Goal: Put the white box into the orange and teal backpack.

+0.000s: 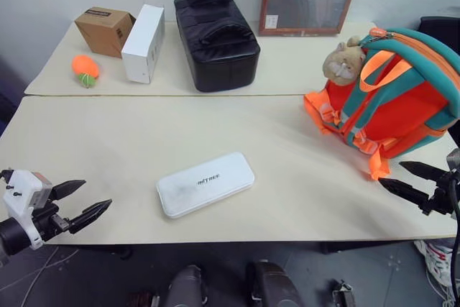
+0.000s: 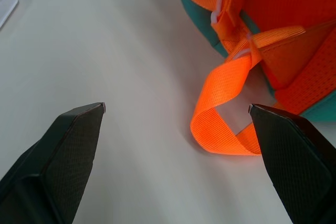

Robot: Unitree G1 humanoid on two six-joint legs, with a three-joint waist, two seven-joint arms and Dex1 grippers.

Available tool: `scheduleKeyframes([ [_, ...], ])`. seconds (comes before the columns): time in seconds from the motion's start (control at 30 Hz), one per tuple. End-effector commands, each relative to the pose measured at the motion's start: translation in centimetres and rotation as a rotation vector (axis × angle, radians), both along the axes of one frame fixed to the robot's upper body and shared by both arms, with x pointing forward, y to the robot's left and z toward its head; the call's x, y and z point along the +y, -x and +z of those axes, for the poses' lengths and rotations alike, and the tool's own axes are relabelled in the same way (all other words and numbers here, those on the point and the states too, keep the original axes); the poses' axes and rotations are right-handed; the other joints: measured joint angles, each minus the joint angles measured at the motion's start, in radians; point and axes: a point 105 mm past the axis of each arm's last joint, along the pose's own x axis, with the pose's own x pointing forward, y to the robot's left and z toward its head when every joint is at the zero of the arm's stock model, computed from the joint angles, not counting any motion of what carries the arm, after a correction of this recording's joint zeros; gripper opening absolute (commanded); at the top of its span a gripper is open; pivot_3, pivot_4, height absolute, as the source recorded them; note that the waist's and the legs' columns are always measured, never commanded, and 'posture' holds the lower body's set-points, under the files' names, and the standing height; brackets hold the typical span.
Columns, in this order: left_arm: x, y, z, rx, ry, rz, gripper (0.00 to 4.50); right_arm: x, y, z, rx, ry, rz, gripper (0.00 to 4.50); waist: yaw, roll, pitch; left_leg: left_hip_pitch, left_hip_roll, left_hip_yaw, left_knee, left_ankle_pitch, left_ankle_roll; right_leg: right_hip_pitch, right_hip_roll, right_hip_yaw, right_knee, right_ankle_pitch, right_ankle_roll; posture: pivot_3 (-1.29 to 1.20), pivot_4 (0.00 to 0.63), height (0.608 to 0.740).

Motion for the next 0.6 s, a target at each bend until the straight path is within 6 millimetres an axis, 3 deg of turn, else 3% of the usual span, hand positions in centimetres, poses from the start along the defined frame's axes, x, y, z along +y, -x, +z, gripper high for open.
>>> scheduleKeyframes([
  [0.03,-0.4,0.4,0.2,0.003,-0.026,-0.013,4.46,0.1,-0.2,0.6,-0.031,0.004,0.016,4.48,0.0,0.0,0.0,0.0,0.0,0.0,0.0,0.0,0.0,0.0,0.0,0.0,0.0,0.0,0.0,0.0,0.15,0.74],
  [0.6,-0.7,0.9,-1.3,0.062,-0.049,-0.006,4.46,0.8,-1.3,0.6,-0.037,0.049,0.069,4.48,0.001,0.0,0.0,0.0,0.0,0.0,0.0,0.0,0.0,0.0,0.0,0.0,0.0,0.0,0.0,0.0,0.15,0.74],
])
